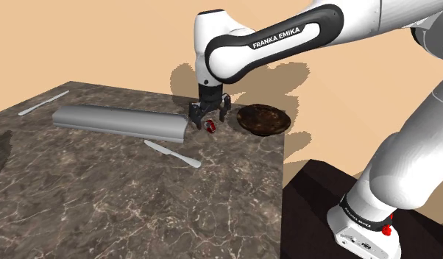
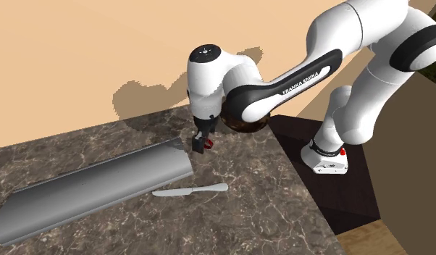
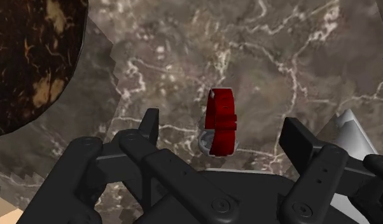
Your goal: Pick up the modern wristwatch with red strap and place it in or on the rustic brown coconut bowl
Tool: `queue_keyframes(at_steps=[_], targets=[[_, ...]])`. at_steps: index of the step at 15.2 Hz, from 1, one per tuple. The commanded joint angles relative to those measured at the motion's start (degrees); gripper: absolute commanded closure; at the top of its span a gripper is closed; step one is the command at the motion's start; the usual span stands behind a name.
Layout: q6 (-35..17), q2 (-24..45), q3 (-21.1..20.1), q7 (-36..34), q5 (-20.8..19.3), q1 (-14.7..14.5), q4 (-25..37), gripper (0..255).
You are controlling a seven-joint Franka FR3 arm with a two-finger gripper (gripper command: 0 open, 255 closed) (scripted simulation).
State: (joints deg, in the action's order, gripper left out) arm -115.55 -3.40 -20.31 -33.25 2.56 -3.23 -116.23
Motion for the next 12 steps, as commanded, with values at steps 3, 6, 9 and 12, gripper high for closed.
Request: queue_keyframes(at_steps=[3, 6, 9, 12], targets=[[-2.69, 0.97, -0.11, -0.22, -0.31, -0.05, -1.76, 0], [-2.69, 0.98, -0.11, -0.22, -0.31, -0.05, -1.75, 0], [-2.69, 0.98, -0.11, -0.22, -0.31, -0.05, -1.75, 0], [-2.69, 0.98, -0.11, -0.22, -0.31, -0.05, -1.75, 255]])
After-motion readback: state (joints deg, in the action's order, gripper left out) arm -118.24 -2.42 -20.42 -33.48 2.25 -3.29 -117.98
